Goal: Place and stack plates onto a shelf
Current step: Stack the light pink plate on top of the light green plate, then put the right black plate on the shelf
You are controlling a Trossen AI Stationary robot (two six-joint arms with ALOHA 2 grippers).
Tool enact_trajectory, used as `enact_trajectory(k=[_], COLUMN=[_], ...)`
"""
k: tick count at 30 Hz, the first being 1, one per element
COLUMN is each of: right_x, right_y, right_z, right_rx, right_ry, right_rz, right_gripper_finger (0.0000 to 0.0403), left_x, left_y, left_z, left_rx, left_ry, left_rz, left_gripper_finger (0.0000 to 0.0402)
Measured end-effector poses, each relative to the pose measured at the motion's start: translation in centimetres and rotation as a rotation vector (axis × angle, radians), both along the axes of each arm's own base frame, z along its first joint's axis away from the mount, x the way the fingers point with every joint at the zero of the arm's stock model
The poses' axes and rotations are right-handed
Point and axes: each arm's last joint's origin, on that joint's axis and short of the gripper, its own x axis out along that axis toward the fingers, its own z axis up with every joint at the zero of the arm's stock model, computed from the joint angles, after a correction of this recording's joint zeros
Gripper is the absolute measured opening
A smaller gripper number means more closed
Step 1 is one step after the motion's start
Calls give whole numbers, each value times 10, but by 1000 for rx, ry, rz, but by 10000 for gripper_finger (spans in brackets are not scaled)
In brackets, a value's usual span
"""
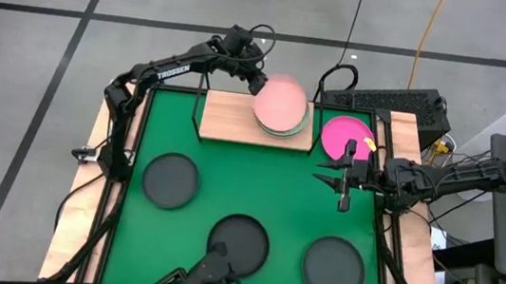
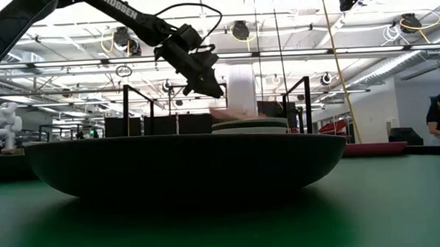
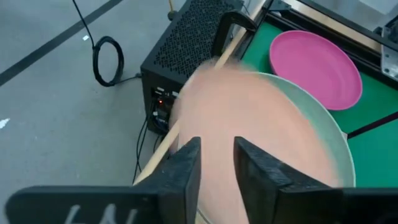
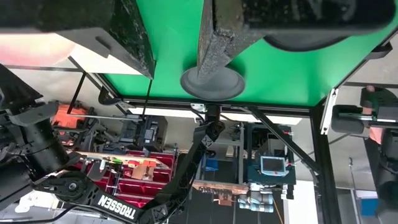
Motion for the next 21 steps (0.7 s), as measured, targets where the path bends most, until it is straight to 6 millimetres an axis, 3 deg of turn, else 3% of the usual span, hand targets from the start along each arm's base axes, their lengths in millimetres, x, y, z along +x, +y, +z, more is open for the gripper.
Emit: enact_trajectory(k=[11, 17, 21], right_x=[0, 0, 0], right_y=[0, 0, 0], right_z=[0, -2, -3], right_rx=[0, -1, -4], right_ry=[3, 23, 35], right_rz=[0, -1, -1], right_gripper_finger=[105, 105, 105], left_x=[4, -15, -33], left_y=[-8, -32, -65], left_z=[10, 71, 117], left_rx=[46, 154, 268], left_ry=[-34, -164, -226], left_rz=[-38, -107, -159], left_gripper_finger=[124, 124, 120])
